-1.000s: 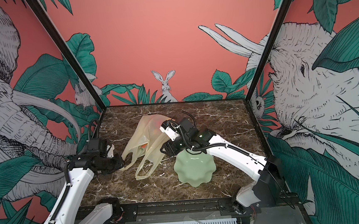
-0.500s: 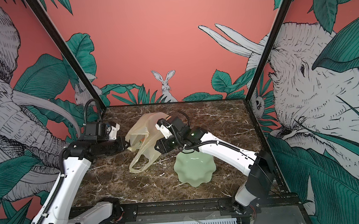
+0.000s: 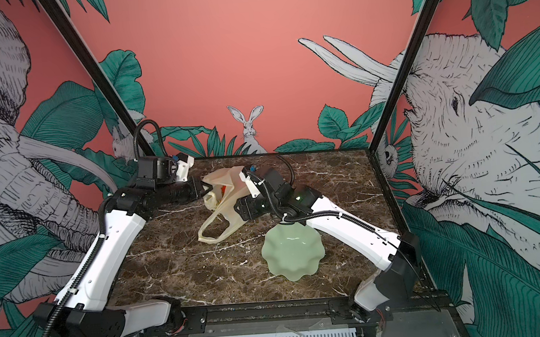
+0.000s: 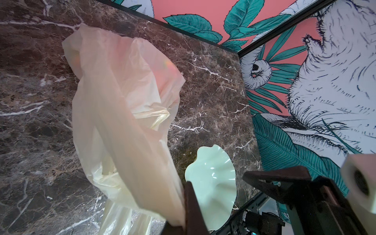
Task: Take fruits out of the plastic bag
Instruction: Adjust the plastic bag at the center of the board.
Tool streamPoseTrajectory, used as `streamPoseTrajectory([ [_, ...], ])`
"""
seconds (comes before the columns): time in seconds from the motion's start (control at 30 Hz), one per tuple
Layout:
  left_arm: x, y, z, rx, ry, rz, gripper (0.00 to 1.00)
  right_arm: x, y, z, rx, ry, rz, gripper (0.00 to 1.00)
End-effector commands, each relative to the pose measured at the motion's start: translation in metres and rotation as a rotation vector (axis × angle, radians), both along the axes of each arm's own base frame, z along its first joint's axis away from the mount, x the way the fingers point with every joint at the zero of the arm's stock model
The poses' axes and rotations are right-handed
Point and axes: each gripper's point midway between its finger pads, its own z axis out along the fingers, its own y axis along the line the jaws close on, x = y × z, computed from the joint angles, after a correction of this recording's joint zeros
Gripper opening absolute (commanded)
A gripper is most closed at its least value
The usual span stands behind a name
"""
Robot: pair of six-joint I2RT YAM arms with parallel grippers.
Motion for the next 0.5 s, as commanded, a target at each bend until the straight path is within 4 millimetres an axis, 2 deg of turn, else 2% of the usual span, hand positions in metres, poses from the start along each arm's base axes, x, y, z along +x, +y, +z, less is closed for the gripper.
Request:
streamPoseTrajectory([
  [0.0,-0.001,-0.007,0.024,-0.057,-0.048,-0.012,0.00,-0.006,-0.004,0.008,0.016,-0.009,-0.036,0.71],
  [0.1,0.004,-0.007,0.026,-0.078,-0.051,0.017,0.00,-0.017,0.009,0.004,0.033,0.004,-0.017,0.69],
  [0.27,0.015,-0.010,0.038,-0.191,-0.072,0.081,0.00,-0.041,0.049,-0.004,0.063,-0.086,0.125,0.68],
  [0.47,0.022,-0.013,0.051,-0.276,-0.083,0.115,0.00,-0.047,0.077,-0.006,0.030,-0.269,0.206,0.69],
])
